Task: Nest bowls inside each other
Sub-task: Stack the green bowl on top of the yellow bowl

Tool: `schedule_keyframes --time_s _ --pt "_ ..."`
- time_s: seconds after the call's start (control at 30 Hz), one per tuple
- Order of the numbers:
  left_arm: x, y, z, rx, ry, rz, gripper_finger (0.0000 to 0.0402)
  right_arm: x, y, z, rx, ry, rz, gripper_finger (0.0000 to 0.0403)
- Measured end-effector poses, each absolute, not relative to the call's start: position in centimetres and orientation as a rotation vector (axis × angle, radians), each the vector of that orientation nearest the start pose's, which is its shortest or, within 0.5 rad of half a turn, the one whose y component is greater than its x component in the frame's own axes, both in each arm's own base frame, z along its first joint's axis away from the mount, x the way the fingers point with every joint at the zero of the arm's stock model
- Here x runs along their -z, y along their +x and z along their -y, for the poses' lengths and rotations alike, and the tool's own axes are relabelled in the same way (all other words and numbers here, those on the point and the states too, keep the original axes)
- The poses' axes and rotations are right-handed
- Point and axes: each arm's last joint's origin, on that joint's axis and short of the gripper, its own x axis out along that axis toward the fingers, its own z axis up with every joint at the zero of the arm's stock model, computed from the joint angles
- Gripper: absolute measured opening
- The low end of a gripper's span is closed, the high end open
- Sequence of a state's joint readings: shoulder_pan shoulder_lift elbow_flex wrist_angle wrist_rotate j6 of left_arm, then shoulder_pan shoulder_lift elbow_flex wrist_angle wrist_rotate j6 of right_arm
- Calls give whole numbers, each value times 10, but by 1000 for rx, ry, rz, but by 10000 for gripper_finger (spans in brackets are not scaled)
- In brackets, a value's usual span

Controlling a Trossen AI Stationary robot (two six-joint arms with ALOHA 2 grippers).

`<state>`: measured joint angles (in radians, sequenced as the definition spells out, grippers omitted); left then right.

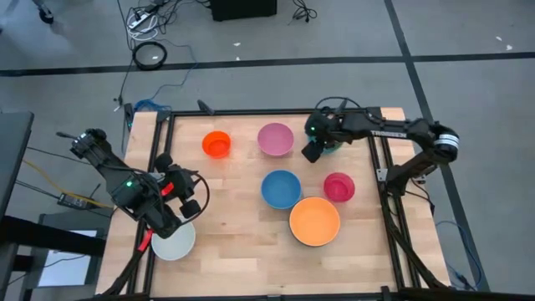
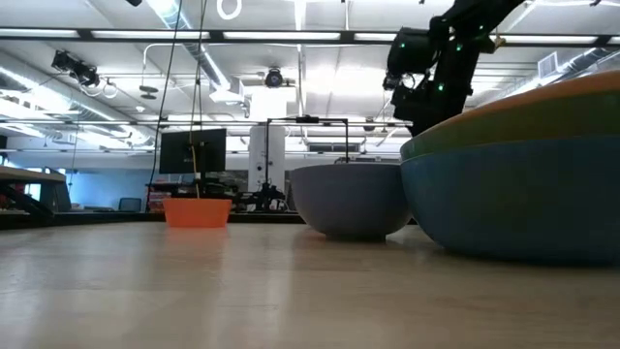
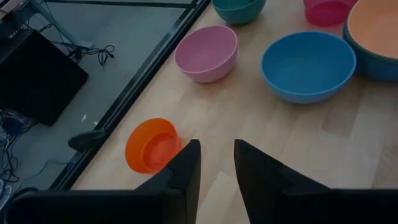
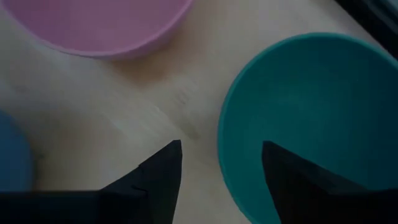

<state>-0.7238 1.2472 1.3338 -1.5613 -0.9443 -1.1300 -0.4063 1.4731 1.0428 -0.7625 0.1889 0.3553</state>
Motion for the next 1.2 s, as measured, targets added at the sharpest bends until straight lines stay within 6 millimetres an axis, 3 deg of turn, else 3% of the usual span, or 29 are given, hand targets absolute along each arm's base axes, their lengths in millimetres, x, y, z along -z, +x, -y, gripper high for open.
schedule_keyframes --time_s 0.27,1.2 --pt "-350 153 104 -645 56 -703 106 -216 256 122 746 426 -1157 198" --pt "-351 161 110 -622 -35 -646 106 -213 257 123 682 365 -1195 176"
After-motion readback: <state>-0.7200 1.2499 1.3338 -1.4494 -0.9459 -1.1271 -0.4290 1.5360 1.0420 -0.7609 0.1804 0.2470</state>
